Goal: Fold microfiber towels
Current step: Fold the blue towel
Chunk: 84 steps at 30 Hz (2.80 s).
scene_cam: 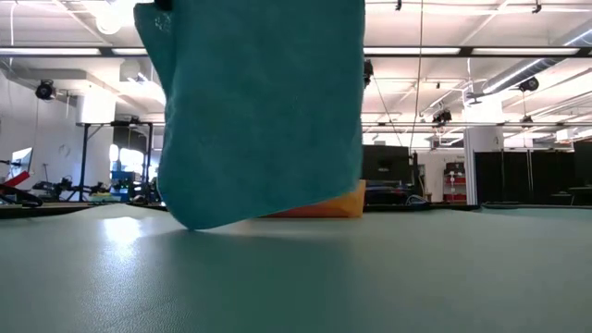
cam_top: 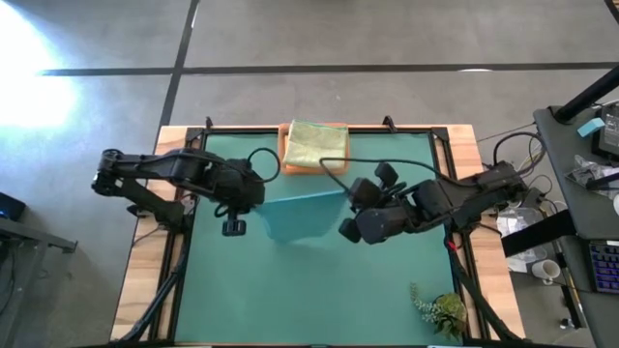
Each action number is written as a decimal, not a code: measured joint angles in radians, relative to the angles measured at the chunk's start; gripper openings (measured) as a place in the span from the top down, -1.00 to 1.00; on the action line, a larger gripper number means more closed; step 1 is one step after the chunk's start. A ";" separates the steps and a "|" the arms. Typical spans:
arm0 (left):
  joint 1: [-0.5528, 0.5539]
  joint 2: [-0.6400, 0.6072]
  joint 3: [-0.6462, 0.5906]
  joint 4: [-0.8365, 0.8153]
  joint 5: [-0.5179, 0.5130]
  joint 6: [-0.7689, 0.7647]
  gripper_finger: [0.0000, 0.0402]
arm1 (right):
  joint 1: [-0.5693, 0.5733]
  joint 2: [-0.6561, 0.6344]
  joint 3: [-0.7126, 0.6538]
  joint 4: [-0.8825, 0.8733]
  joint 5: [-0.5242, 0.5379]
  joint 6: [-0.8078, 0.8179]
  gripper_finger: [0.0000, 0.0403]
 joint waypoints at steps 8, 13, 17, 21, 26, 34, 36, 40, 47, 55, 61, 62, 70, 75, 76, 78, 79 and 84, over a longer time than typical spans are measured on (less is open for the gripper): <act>0.000 0.005 0.009 -0.037 -0.094 0.152 1.00 | -0.013 0.001 -0.001 0.014 0.038 0.038 0.96; 0.002 0.007 0.049 -0.038 -0.345 0.257 1.00 | -0.040 0.013 -0.011 0.011 0.138 0.043 0.96; 0.003 0.011 0.073 -0.026 -0.478 0.332 1.00 | -0.065 0.044 -0.013 0.010 0.181 -0.009 0.96; 0.020 0.011 0.074 0.015 -0.585 0.428 1.00 | -0.102 0.078 -0.014 0.003 0.282 -0.086 0.96; 0.053 0.011 0.074 0.043 -0.618 0.471 1.00 | -0.138 0.091 -0.014 0.003 0.373 -0.134 0.96; 0.041 0.010 0.043 0.027 -0.198 0.123 1.00 | -0.087 0.090 -0.055 0.006 0.090 -0.022 0.96; 0.016 0.014 0.004 0.027 -0.051 0.018 1.00 | -0.063 0.090 -0.094 0.004 -0.006 0.034 0.96; -0.069 0.033 -0.111 0.067 0.063 -0.146 1.00 | -0.016 0.090 -0.184 0.047 -0.152 0.125 0.96; -0.177 0.115 -0.296 0.214 0.198 -0.325 1.00 | 0.047 0.090 -0.357 0.277 -0.335 0.147 0.96; -0.215 0.238 -0.347 0.251 0.204 -0.472 1.00 | 0.057 0.090 -0.520 0.443 -0.343 0.161 0.96; -0.214 0.297 -0.349 0.261 0.206 -0.522 1.00 | 0.052 0.090 -0.669 0.652 -0.343 0.185 0.96; -0.212 0.304 -0.349 0.261 0.206 -0.526 1.00 | 0.048 0.090 -0.691 0.691 -0.343 0.190 0.96; -0.179 0.333 -0.358 0.252 0.157 -0.514 1.00 | -0.017 0.090 -0.798 0.842 -0.336 0.191 0.96; -0.133 0.339 -0.359 0.245 0.038 -0.473 1.00 | -0.063 0.090 -0.804 0.842 -0.336 0.161 0.96; -0.120 0.339 -0.359 0.246 0.026 -0.466 1.00 | -0.072 0.090 -0.805 0.842 -0.336 0.156 0.96; -0.095 0.339 -0.359 0.247 0.018 -0.436 1.00 | -0.091 0.090 -0.808 0.841 -0.336 0.146 0.96; -0.085 0.339 -0.359 0.247 0.017 -0.413 1.00 | -0.100 0.090 -0.809 0.842 -0.336 0.143 0.96; -0.055 0.349 -0.360 0.251 0.018 -0.368 1.00 | -0.129 0.102 -0.823 0.887 -0.336 0.143 0.96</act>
